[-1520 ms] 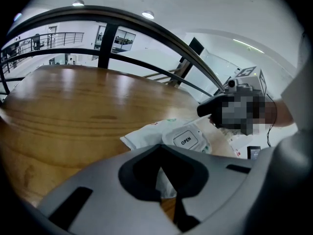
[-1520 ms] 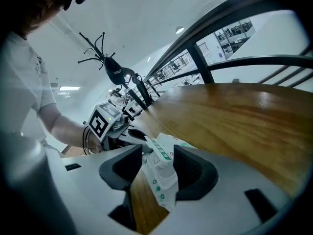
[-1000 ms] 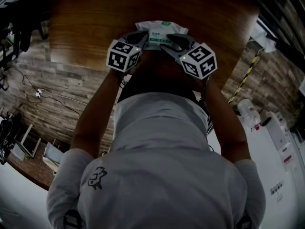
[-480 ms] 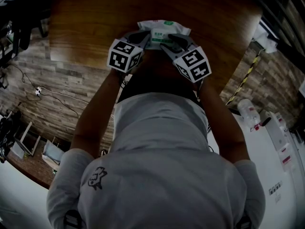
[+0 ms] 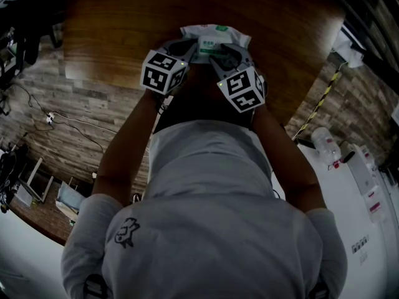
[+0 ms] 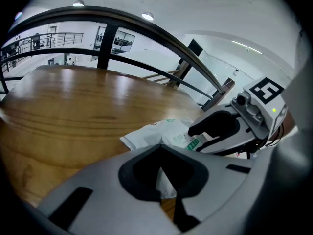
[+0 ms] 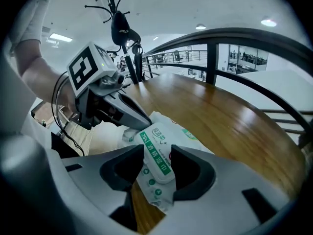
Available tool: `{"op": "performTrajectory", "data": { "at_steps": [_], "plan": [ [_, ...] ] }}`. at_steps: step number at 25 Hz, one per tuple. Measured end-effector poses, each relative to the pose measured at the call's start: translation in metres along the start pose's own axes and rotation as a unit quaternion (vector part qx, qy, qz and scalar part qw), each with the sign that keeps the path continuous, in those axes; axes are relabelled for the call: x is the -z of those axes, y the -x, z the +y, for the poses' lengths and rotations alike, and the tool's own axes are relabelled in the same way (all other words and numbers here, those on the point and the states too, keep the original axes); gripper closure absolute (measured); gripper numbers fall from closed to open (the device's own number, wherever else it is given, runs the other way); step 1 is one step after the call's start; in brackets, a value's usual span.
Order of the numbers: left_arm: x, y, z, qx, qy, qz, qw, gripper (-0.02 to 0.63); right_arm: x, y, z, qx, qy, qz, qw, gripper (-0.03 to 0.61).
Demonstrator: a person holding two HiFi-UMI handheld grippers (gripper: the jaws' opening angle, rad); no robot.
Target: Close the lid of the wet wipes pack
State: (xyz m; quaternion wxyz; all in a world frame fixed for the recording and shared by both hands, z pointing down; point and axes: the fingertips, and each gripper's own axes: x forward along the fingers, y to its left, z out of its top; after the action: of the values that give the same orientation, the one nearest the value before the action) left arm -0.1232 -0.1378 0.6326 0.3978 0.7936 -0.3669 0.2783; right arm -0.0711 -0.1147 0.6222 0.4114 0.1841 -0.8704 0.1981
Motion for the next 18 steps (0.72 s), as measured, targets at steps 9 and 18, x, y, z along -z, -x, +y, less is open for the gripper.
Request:
{"op": "performTrajectory", "data": {
  "at_steps": [9,18],
  "plan": [
    [-0.0003,-0.0002,0.001,0.0,-0.004,-0.002,1.0,0.601,0.0008,-0.0035,0.0006,0.018,0.023,-0.004,1.0,0.39],
    [-0.0008,-0.0002,0.0003,-0.001,-0.003,-0.002,1.0,0.601,0.0016,-0.0047,0.0009,0.051,0.048,0.003,0.998,0.388]
  ]
}}
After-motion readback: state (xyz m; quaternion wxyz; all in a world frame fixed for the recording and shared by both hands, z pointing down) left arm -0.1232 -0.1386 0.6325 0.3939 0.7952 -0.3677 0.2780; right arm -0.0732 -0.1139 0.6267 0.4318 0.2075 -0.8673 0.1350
